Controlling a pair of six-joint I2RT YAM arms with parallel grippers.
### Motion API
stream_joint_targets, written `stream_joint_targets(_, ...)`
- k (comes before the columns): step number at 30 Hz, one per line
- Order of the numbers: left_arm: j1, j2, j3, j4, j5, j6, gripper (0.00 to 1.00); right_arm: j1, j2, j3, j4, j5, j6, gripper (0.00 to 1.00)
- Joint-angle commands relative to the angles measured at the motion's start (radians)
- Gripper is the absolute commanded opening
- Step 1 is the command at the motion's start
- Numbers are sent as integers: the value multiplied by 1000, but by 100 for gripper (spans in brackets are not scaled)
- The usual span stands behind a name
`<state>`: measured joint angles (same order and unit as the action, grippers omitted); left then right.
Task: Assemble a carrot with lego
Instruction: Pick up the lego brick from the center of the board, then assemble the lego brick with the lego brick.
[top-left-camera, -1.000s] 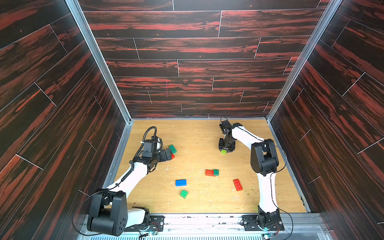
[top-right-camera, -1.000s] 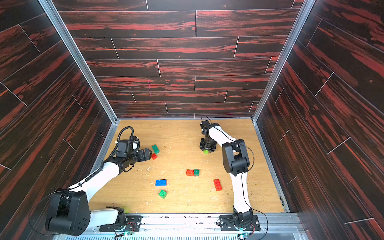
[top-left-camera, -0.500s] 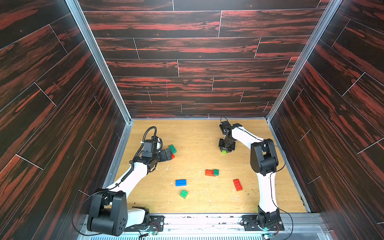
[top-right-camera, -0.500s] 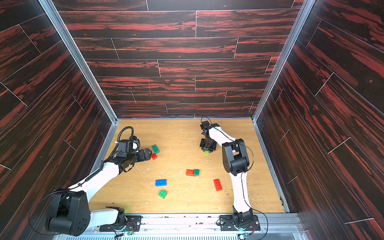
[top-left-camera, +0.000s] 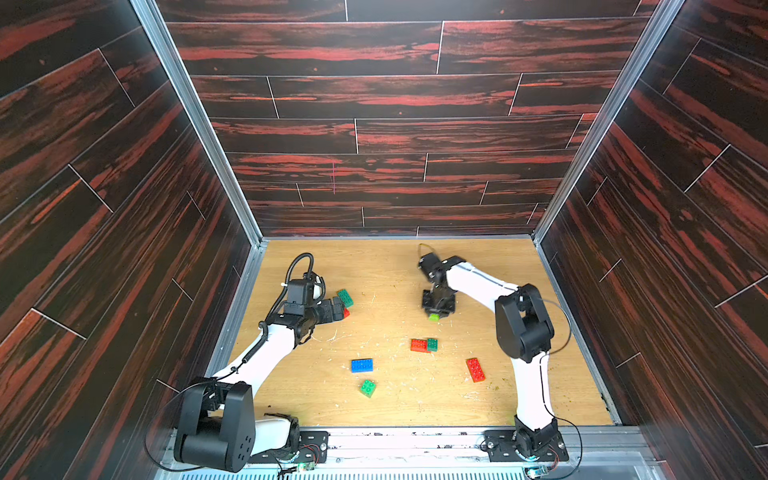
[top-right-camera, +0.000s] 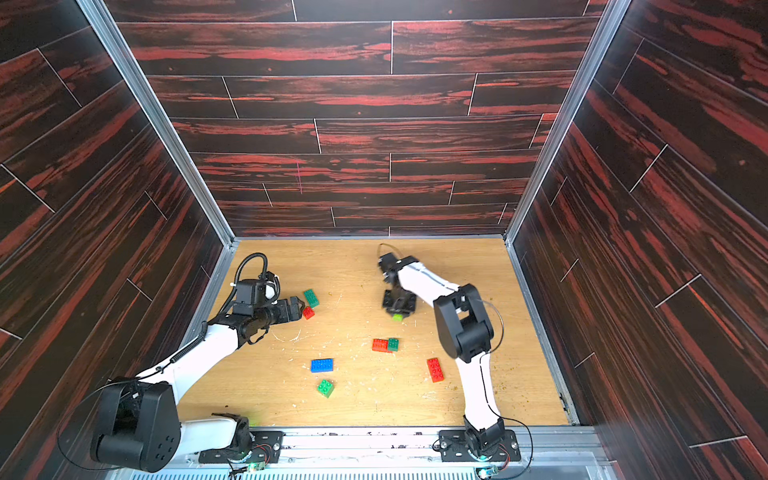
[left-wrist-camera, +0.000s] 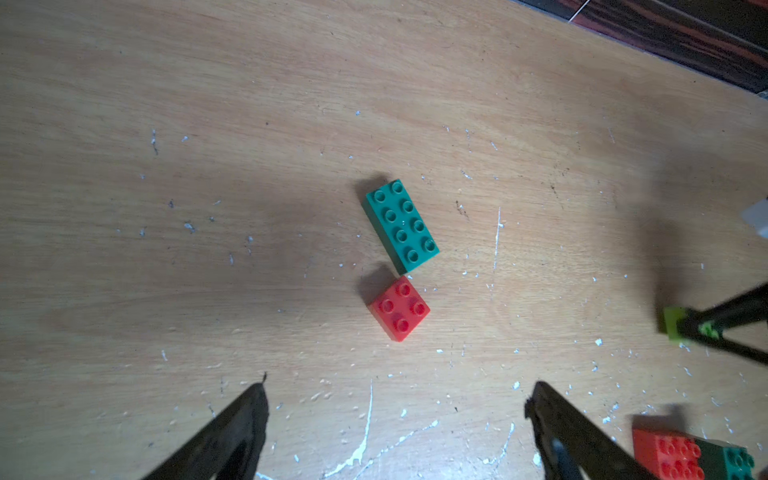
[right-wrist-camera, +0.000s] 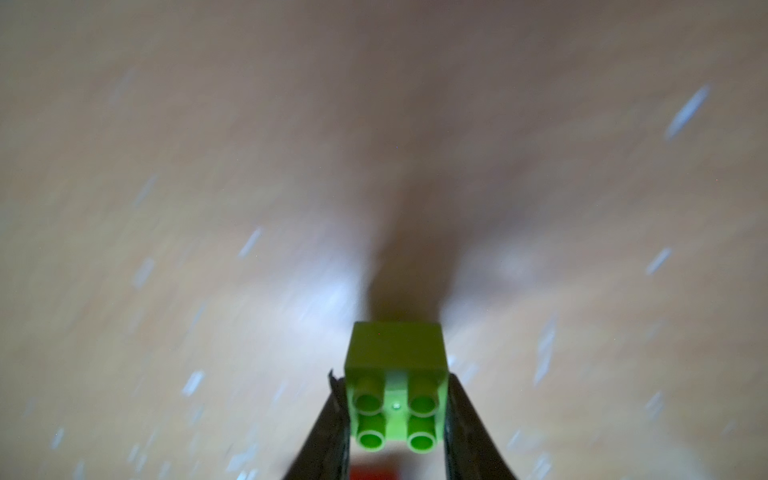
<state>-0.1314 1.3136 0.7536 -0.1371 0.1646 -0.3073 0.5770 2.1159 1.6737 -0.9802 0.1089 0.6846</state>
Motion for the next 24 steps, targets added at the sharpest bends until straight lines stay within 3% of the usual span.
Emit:
stream_joint_targets(1, -3, -25, -8, 11, 38, -6, 99, 63, -111, -11, -46, -24, 92, 20)
stream_joint_targets(14, -4, -25, -5, -6, 87, -10, 99, 215, -140, -84, -23, -74, 212, 19)
stream_joint_targets(24, -3, -17, -5, -5, 87, -6, 99, 250, -131, -131, -3, -52, 236, 18)
